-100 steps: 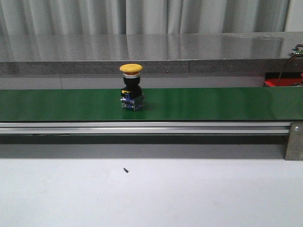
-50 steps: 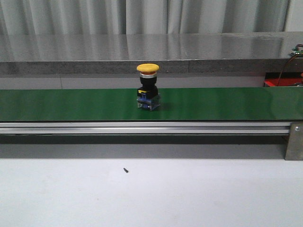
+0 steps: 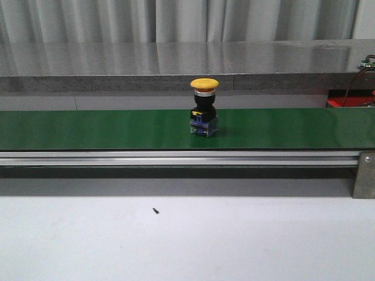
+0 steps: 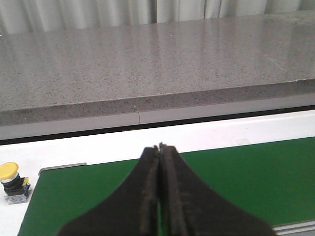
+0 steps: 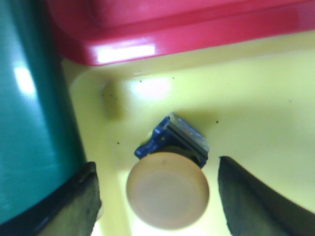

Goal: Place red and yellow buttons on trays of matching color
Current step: 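Lower the yellow button into the yellow tray and open the right gripper, then grasp the second yellow button on the belt with the right gripper, then lower the yellow button into the yellow tray and open the right gripper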

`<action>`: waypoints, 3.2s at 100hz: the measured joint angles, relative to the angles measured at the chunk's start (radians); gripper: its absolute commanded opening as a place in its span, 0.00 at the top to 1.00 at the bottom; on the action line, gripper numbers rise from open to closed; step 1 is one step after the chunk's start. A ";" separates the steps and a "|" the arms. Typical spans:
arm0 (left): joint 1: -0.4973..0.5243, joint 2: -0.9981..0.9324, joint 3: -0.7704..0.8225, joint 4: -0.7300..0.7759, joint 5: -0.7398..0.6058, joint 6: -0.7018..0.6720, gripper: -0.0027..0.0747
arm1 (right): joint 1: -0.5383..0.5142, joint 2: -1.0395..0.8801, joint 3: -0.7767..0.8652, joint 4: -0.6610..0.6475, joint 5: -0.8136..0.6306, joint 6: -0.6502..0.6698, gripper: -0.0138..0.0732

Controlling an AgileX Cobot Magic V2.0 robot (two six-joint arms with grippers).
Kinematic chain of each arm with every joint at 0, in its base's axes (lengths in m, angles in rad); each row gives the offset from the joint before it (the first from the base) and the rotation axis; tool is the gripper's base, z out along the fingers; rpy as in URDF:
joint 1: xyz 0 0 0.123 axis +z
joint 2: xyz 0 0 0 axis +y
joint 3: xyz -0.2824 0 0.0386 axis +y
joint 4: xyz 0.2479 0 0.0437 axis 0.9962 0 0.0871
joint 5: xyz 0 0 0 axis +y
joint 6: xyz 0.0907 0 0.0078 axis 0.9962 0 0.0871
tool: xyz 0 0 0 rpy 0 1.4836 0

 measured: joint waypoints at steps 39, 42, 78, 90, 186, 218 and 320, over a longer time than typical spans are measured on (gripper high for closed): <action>0.000 0.000 0.000 0.000 0.000 0.000 0.99 | 0.184 -0.270 -0.003 0.000 0.084 -0.060 0.24; 0.000 0.000 0.000 0.000 0.000 0.000 0.99 | 0.211 -0.280 -0.003 0.000 0.088 -0.065 0.24; 0.000 0.000 0.000 0.000 0.000 0.000 0.99 | 0.519 -0.294 -0.006 0.002 0.087 -0.092 0.24; 0.000 0.000 0.000 0.000 0.000 0.000 0.99 | 0.575 -0.262 -0.035 0.002 0.083 -0.096 0.24; 0.000 0.000 0.000 0.000 0.000 0.000 0.99 | 0.633 0.062 -0.281 0.004 0.087 -0.096 0.41; 0.000 0.000 0.000 0.000 0.000 0.002 0.99 | 0.633 0.062 -0.284 -0.027 0.138 -0.053 0.53; 0.000 0.000 0.000 0.000 0.000 0.002 0.99 | 0.081 -0.342 0.050 0.025 0.266 -0.046 0.53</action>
